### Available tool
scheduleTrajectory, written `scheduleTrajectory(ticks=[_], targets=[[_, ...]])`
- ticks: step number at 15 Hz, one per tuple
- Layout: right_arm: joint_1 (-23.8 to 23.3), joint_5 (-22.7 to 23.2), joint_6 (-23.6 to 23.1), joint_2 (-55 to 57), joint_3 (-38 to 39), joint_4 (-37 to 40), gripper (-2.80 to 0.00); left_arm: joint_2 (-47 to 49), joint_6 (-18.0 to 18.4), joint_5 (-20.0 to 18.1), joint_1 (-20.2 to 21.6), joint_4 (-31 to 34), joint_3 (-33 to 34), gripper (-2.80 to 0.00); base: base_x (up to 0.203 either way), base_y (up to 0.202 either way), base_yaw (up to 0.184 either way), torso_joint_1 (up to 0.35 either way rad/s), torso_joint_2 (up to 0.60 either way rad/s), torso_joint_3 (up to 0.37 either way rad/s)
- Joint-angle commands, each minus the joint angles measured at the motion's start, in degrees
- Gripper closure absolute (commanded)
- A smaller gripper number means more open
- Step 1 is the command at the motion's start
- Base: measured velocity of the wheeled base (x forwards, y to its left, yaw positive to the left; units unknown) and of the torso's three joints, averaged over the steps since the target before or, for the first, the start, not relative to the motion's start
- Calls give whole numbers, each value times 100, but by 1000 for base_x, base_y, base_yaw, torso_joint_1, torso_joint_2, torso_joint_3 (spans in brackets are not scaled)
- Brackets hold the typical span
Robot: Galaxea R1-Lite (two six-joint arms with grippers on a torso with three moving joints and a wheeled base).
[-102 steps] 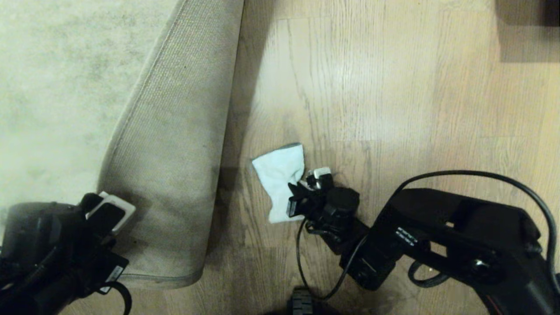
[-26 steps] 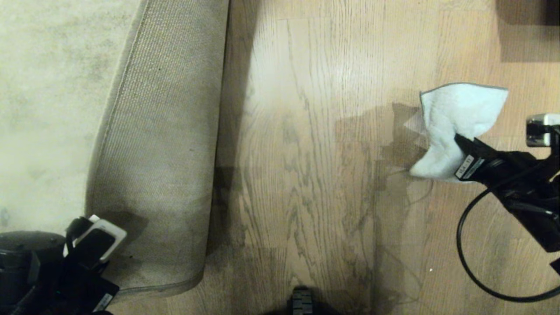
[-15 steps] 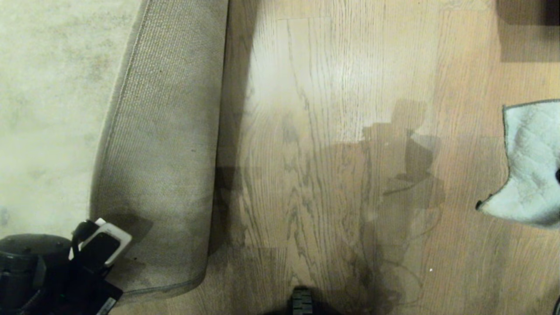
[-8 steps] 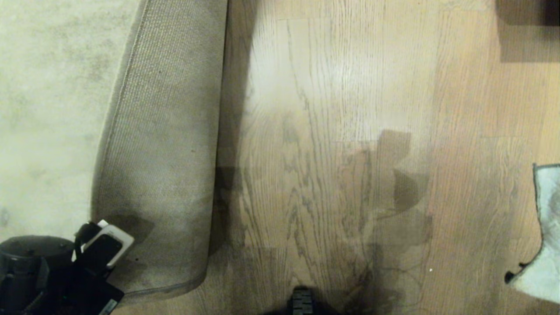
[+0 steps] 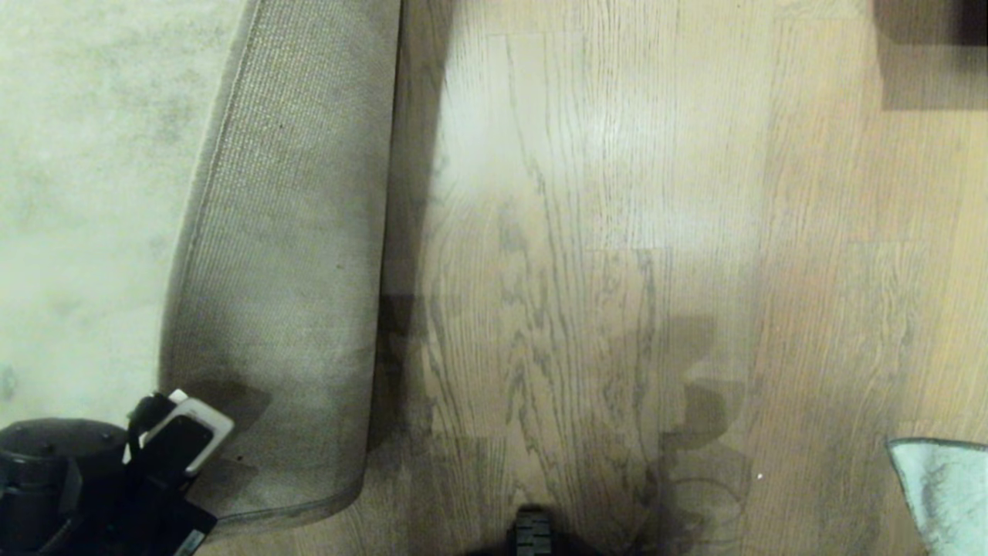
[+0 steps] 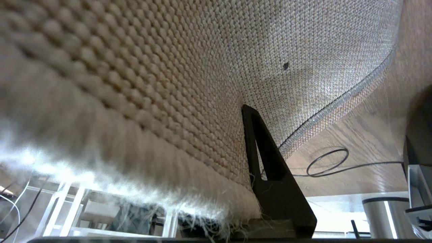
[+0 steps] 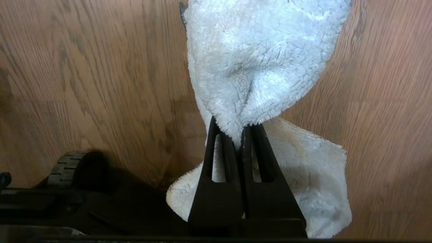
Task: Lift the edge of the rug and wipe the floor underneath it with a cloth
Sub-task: Wipe the floor under the carpet with a rag, then lay down the carpet
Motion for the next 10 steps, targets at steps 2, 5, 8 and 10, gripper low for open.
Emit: scheduleTrajectory(ticks=[2, 5, 8, 10], targets=[[6, 4, -12, -87, 13, -35, 0, -89, 8, -4, -4, -18, 79, 0, 0, 0, 0, 0, 0, 0], [6, 4, -12, -88, 13, -39, 0, -135, 8, 1, 4, -11, 158, 0, 0, 0, 0, 0, 0, 0], [6, 4, -12, -80, 13, -39, 0, -160, 17, 12, -5, -1, 158, 0, 0, 0, 0, 0, 0, 0], [6, 4, -12, -80, 13, -39, 0, -160, 17, 21, -5, -1, 158, 0, 0, 0, 0, 0, 0, 0]])
